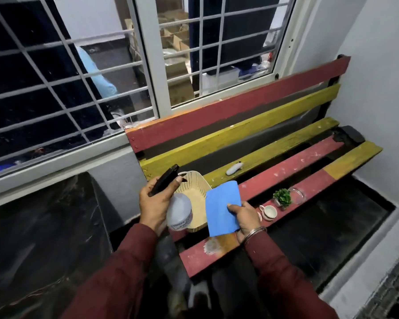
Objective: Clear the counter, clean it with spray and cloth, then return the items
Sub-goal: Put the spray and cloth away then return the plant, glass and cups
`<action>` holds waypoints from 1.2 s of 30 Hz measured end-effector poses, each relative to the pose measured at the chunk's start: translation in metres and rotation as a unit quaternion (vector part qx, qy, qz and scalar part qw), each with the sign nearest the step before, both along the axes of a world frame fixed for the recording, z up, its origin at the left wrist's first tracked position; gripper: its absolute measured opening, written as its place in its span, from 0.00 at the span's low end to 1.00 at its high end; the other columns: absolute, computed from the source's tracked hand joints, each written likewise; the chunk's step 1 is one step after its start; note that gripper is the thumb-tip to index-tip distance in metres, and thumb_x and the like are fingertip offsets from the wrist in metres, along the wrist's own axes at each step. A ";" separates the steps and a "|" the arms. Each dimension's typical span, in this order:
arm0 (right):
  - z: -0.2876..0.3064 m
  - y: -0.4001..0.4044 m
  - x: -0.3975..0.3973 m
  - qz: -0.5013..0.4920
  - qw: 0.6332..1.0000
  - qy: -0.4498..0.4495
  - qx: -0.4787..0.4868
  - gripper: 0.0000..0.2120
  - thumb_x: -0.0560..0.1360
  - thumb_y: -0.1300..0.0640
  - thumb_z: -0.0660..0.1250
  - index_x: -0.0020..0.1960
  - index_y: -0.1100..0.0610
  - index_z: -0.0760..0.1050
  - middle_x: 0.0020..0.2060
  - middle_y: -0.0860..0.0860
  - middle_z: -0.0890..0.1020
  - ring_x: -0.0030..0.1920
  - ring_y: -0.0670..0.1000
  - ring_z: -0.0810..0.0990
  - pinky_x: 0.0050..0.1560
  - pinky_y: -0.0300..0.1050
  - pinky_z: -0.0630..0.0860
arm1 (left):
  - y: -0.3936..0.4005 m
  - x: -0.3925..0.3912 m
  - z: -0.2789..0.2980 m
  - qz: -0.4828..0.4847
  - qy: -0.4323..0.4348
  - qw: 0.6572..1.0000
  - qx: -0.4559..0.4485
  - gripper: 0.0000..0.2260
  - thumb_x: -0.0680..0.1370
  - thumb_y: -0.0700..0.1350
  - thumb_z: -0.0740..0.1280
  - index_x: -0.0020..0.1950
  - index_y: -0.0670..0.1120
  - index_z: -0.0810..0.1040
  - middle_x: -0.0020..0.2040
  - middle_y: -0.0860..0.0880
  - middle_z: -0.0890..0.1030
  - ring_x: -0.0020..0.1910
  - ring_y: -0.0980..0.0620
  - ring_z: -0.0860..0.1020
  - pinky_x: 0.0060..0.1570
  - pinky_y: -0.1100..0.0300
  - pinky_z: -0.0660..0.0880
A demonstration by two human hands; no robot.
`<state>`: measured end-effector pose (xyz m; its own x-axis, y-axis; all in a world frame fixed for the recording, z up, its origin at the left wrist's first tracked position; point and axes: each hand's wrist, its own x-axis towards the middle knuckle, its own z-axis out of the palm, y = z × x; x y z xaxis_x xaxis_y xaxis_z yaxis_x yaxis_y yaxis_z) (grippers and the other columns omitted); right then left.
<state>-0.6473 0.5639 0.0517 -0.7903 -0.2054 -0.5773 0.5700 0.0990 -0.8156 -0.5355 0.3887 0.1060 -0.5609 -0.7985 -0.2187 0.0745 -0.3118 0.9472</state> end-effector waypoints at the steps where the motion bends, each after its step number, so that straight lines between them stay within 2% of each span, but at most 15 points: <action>1: -0.006 -0.008 -0.006 0.010 1.000 -0.003 0.008 0.04 0.72 0.67 0.68 0.42 0.61 0.74 0.46 0.61 0.81 0.44 0.58 0.78 0.45 0.52 0.74 | -0.006 -0.010 -0.008 -0.007 -0.007 1.000 0.011 0.09 0.73 0.39 0.77 0.52 0.40 0.82 0.41 0.47 0.83 0.40 0.53 0.80 0.41 0.59 0.76; 4: -0.019 -0.027 -0.021 0.044 0.998 -0.002 0.040 0.04 0.71 0.67 0.68 0.46 0.64 0.76 0.45 0.60 0.81 0.45 0.60 0.80 0.43 0.52 0.75 | -0.026 -0.033 -0.027 -0.039 -0.023 0.999 0.026 0.07 0.75 0.36 0.75 0.49 0.41 0.79 0.37 0.51 0.82 0.36 0.55 0.79 0.34 0.64 0.76; 7: -0.034 -0.043 -0.034 0.063 0.995 0.002 0.083 0.02 0.70 0.66 0.69 0.42 0.62 0.76 0.44 0.61 0.81 0.44 0.60 0.79 0.43 0.53 0.74 | -0.052 -0.052 -0.045 -0.062 -0.045 0.997 0.022 0.06 0.75 0.35 0.75 0.46 0.43 0.80 0.33 0.54 0.82 0.33 0.57 0.79 0.33 0.64 0.75; 10: -0.055 -0.059 -0.049 0.064 0.993 -0.018 0.100 0.09 0.65 0.59 0.71 0.35 0.58 0.70 0.38 0.58 0.77 0.40 0.56 0.74 0.40 0.50 0.67 | -0.074 -0.073 -0.065 -0.079 -0.071 0.994 0.016 0.05 0.73 0.38 0.78 0.45 0.41 0.82 0.36 0.50 0.82 0.35 0.54 0.78 0.36 0.60 0.74; 14: -0.095 -0.073 -0.062 0.052 0.991 -0.061 0.106 0.15 0.55 0.54 0.70 0.36 0.61 0.73 0.38 0.58 0.78 0.40 0.56 0.75 0.41 0.52 0.70 | -0.092 -0.098 -0.101 -0.088 -0.121 0.989 -0.017 0.06 0.71 0.38 0.80 0.45 0.44 0.86 0.39 0.49 0.84 0.36 0.58 0.80 0.38 0.65 0.74; 15: -0.093 -0.078 -0.064 0.051 0.990 -0.069 0.108 0.15 0.56 0.55 0.71 0.37 0.63 0.73 0.38 0.58 0.78 0.40 0.55 0.75 0.41 0.51 0.70 | -0.097 -0.104 -0.109 -0.091 -0.132 0.987 -0.025 0.06 0.70 0.37 0.79 0.44 0.45 0.86 0.38 0.51 0.84 0.35 0.60 0.80 0.38 0.66 0.74; 18: -0.096 -0.091 -0.075 0.061 0.987 -0.082 0.122 0.06 0.68 0.66 0.69 0.35 0.60 0.73 0.39 0.59 0.79 0.40 0.56 0.76 0.43 0.53 0.72 | -0.117 -0.124 -0.132 -0.101 -0.171 0.979 -0.052 0.11 0.70 0.36 0.80 0.51 0.40 0.86 0.41 0.50 0.85 0.36 0.63 0.81 0.37 0.67 0.75; 21: -0.128 -0.103 -0.094 0.100 0.979 -0.084 0.159 0.06 0.70 0.69 0.67 0.38 0.60 0.76 0.44 0.61 0.82 0.43 0.59 0.79 0.51 0.59 0.77 | -0.137 -0.143 -0.163 -0.136 -0.243 0.953 -0.119 0.16 0.69 0.41 0.82 0.55 0.41 0.87 0.46 0.46 0.87 0.45 0.51 0.84 0.42 0.60 0.77; 23: -0.152 -0.114 -0.104 0.161 0.965 -0.067 0.199 0.03 0.69 0.67 0.68 0.42 0.61 0.78 0.46 0.62 0.83 0.46 0.61 0.81 0.53 0.62 0.78 | -0.143 -0.153 -0.183 -0.159 -0.272 0.937 -0.150 0.16 0.69 0.42 0.81 0.56 0.41 0.87 0.49 0.46 0.87 0.48 0.50 0.84 0.43 0.60 0.76; 25: -0.166 -0.127 -0.110 0.223 0.945 -0.042 0.236 0.08 0.70 0.66 0.67 0.48 0.64 0.78 0.45 0.59 0.82 0.46 0.59 0.80 0.49 0.54 0.78 | -0.142 -0.161 -0.200 -0.164 -0.287 0.929 -0.169 0.15 0.70 0.41 0.80 0.56 0.40 0.86 0.48 0.48 0.86 0.47 0.53 0.82 0.42 0.65 0.71; 27: -0.176 -0.138 -0.117 0.275 0.923 -0.016 0.269 0.12 0.71 0.67 0.67 0.54 0.65 0.77 0.46 0.57 0.80 0.44 0.54 0.77 0.41 0.40 0.70 | -0.142 -0.172 -0.222 -0.159 -0.304 0.921 -0.184 0.14 0.70 0.41 0.80 0.54 0.40 0.87 0.48 0.47 0.87 0.46 0.55 0.81 0.41 0.67 0.69; 28: -0.186 -0.143 -0.123 0.289 0.916 -0.012 0.278 0.13 0.71 0.68 0.67 0.55 0.64 0.75 0.46 0.57 0.79 0.44 0.52 0.75 0.39 0.37 0.67 | -0.142 -0.178 -0.234 -0.156 -0.311 0.919 -0.184 0.13 0.71 0.41 0.80 0.54 0.41 0.87 0.49 0.46 0.87 0.47 0.54 0.81 0.42 0.67 0.69; 31: -0.209 -0.153 -0.133 0.340 0.888 0.016 0.309 0.10 0.69 0.66 0.69 0.49 0.59 0.72 0.44 0.57 0.78 0.45 0.53 0.76 0.40 0.38 0.67 | -0.145 -0.184 -0.261 -0.156 -0.337 0.910 -0.184 0.13 0.71 0.41 0.80 0.54 0.41 0.87 0.51 0.44 0.87 0.51 0.49 0.84 0.46 0.65 0.72; 34: -0.229 -0.159 -0.142 0.376 0.870 0.028 0.319 0.11 0.69 0.64 0.69 0.51 0.61 0.76 0.47 0.59 0.81 0.48 0.56 0.79 0.44 0.41 0.71 | -0.152 -0.188 -0.281 -0.164 -0.354 0.899 -0.201 0.14 0.71 0.42 0.79 0.55 0.42 0.87 0.52 0.45 0.87 0.53 0.49 0.84 0.53 0.59 0.77; 36: -0.236 -0.162 -0.145 0.406 0.862 0.031 0.303 0.11 0.70 0.64 0.67 0.52 0.61 0.79 0.46 0.59 0.83 0.45 0.53 0.78 0.40 0.38 0.69 | -0.156 -0.189 -0.291 -0.170 -0.366 0.890 -0.212 0.14 0.71 0.42 0.79 0.55 0.43 0.87 0.52 0.45 0.87 0.52 0.49 0.84 0.52 0.60 0.76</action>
<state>-0.7925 0.4015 -0.1846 -0.5616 -0.3811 -0.7344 0.0694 0.8628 -0.5008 -0.7244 0.2323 -0.1855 -0.6166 -0.7078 -0.3447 -0.6416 0.1980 0.7411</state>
